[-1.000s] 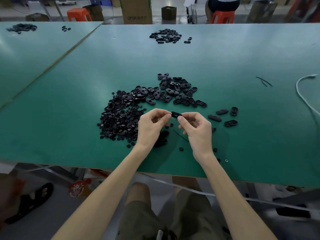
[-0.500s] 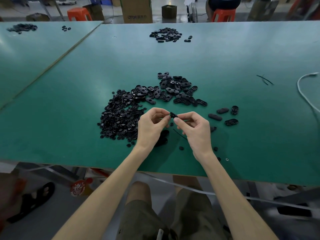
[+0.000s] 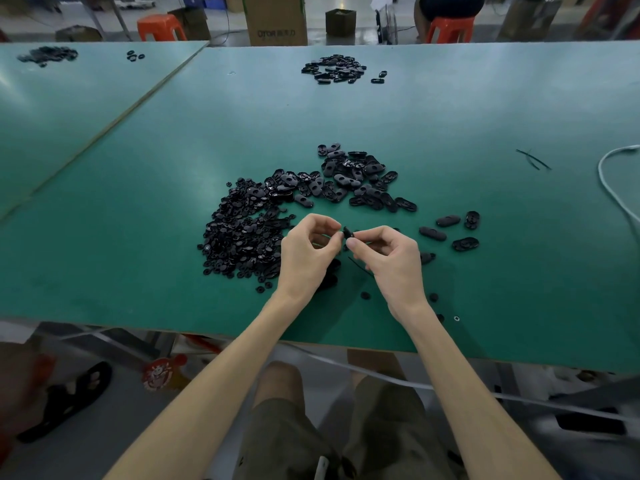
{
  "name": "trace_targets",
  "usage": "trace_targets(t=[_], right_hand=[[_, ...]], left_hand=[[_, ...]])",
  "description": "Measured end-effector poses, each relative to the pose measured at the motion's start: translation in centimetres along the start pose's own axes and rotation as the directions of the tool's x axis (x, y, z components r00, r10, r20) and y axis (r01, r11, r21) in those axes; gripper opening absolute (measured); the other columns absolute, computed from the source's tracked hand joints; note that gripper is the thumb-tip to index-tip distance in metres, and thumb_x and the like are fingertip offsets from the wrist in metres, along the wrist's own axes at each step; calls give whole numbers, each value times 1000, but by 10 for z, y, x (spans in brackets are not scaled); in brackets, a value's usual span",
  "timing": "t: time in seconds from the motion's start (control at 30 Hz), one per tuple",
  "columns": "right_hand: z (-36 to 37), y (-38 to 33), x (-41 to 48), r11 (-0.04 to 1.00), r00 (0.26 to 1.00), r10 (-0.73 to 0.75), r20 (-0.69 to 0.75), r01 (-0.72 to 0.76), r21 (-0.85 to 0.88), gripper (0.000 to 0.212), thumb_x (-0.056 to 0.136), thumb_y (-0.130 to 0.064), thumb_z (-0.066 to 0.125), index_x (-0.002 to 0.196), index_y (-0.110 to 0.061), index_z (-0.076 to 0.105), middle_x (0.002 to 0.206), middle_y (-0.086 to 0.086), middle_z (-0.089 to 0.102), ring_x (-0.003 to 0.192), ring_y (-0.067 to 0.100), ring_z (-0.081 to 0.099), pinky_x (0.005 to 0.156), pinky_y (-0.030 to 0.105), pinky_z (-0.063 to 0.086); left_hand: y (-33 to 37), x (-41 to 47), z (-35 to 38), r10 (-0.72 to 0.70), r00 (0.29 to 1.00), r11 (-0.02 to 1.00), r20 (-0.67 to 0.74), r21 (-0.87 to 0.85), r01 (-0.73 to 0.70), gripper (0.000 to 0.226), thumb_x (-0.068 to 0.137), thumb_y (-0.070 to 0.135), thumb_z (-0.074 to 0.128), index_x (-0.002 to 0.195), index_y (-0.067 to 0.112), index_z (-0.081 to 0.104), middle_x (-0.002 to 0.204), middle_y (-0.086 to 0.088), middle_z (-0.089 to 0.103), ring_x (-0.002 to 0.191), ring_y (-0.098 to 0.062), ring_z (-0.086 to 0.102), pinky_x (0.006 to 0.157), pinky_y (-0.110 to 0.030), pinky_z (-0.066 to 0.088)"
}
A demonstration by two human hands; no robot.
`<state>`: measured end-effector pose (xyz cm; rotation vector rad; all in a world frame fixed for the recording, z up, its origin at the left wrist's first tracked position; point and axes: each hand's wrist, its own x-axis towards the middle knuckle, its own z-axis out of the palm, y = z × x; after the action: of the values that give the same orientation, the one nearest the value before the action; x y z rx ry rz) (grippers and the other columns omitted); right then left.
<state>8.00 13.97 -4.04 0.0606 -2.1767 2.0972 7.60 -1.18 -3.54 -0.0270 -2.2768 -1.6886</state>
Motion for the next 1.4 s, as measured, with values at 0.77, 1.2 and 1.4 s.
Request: trace_targets(t=[0.77, 1.2, 1.4], right_hand=[[-1, -1, -1, 998, 999, -23, -27, 25, 51, 11, 96, -13, 73, 96, -24, 75, 86, -4, 77, 69, 10, 67, 60, 25, 52], [0, 0, 0, 998, 999, -27, -40, 29, 55, 10, 94, -12, 76, 94, -22, 76, 84, -2, 77, 66, 12, 66, 60, 25, 52], [-1, -3, -1, 998, 999, -21, -36, 23, 51, 11, 94, -10, 76, 93, -21, 76, 83, -2, 77, 65, 10, 66, 60, 23, 52]], left_hand=[[-4, 3, -5, -50, 987, 985, 150, -156, 74, 12, 87, 11, 81, 94, 21, 78, 83, -1, 78, 78, -15, 72, 79, -34, 60], [-1, 2, -9, -28, 980, 961, 197, -264, 80, 19, 90, 4, 76, 108, 11, 79, 98, -3, 80, 88, -18, 77, 82, -23, 58], [1, 2, -9, -24, 981, 964, 193, -255, 73, 20, 90, 2, 76, 106, 12, 79, 97, -2, 80, 89, -18, 77, 82, -23, 58]])
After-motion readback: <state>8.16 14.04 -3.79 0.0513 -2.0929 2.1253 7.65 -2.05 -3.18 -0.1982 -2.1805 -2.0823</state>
